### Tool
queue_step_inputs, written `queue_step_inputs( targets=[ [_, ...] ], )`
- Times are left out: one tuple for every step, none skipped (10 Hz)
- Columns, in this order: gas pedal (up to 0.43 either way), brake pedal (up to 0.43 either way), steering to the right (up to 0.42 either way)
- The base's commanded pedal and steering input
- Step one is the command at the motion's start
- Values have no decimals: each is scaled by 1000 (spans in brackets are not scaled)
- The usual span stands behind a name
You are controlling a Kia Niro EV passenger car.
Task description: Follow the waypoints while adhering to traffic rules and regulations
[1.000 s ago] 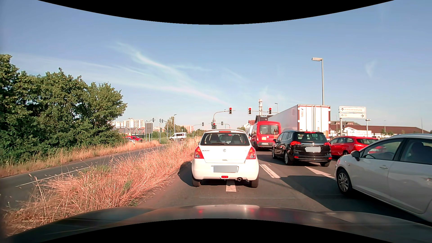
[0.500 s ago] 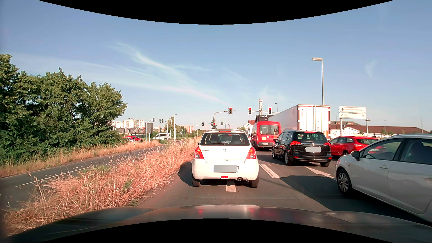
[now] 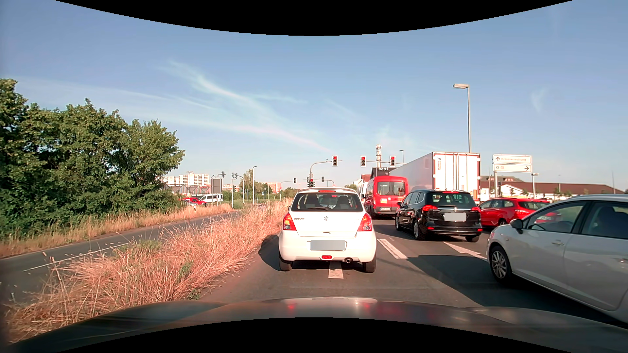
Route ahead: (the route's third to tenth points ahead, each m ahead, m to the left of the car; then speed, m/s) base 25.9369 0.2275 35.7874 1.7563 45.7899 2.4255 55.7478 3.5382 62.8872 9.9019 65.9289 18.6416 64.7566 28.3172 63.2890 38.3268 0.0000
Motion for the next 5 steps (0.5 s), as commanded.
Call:
queue_step_inputs(
  targets=[
    [0,256,-5],
    [0,256,-4],
    [0,250,-5],
    [0,256,-5],
    [0,256,-4]
  ],
)
